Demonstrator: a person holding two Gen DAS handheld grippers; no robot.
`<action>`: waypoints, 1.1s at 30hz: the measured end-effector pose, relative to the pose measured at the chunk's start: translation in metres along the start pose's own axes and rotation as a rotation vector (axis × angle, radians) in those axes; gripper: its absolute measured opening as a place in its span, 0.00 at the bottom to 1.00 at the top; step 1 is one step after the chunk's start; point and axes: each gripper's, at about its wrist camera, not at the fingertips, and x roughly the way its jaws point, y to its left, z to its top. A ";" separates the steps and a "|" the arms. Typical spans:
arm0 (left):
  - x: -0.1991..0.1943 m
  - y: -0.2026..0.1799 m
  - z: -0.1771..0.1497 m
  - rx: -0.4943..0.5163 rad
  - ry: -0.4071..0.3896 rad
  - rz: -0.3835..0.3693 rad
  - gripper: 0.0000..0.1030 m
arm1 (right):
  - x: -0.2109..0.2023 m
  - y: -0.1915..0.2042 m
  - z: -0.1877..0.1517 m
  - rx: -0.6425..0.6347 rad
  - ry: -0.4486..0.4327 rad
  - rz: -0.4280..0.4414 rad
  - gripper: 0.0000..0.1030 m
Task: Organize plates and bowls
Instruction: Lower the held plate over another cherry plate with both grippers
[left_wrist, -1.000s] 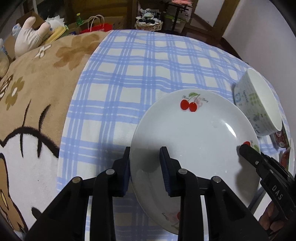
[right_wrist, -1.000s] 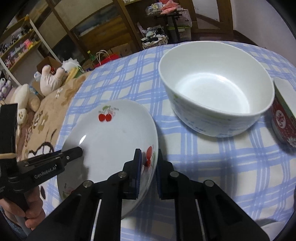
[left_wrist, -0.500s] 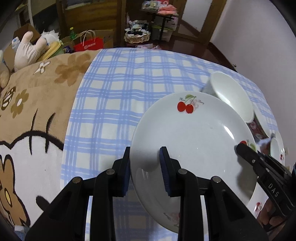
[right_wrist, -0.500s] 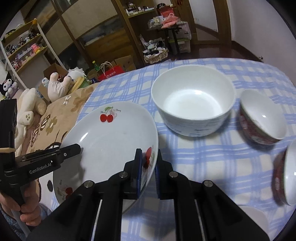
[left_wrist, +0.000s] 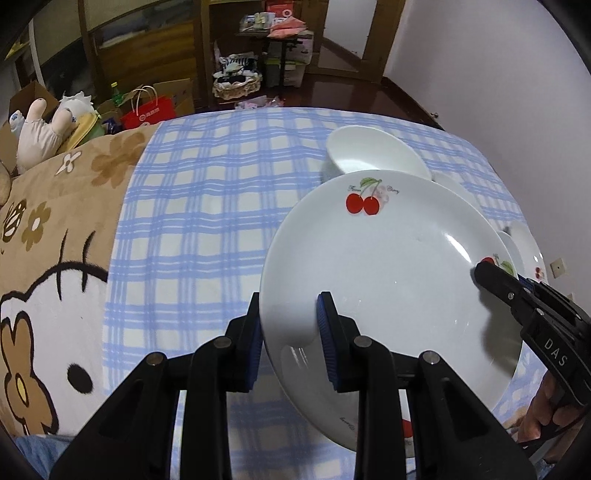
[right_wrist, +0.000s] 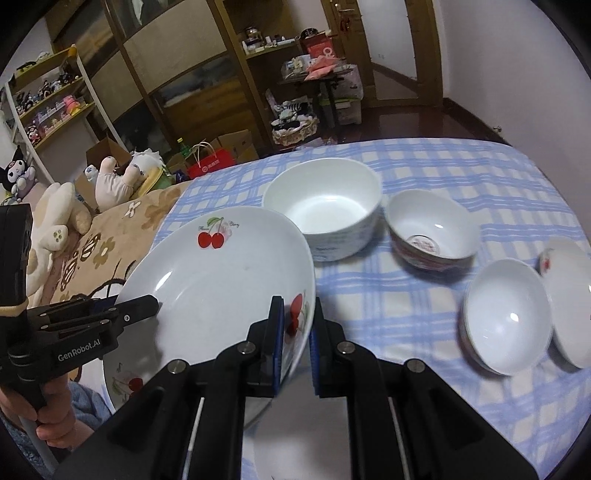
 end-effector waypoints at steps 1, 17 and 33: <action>-0.003 -0.006 -0.003 0.006 -0.002 -0.003 0.27 | -0.007 -0.004 -0.003 0.001 -0.005 -0.005 0.13; -0.026 -0.068 -0.036 0.090 0.007 -0.049 0.27 | -0.066 -0.039 -0.038 0.022 -0.023 -0.065 0.13; -0.019 -0.105 -0.068 0.176 0.026 -0.032 0.27 | -0.083 -0.072 -0.079 0.087 -0.010 -0.083 0.13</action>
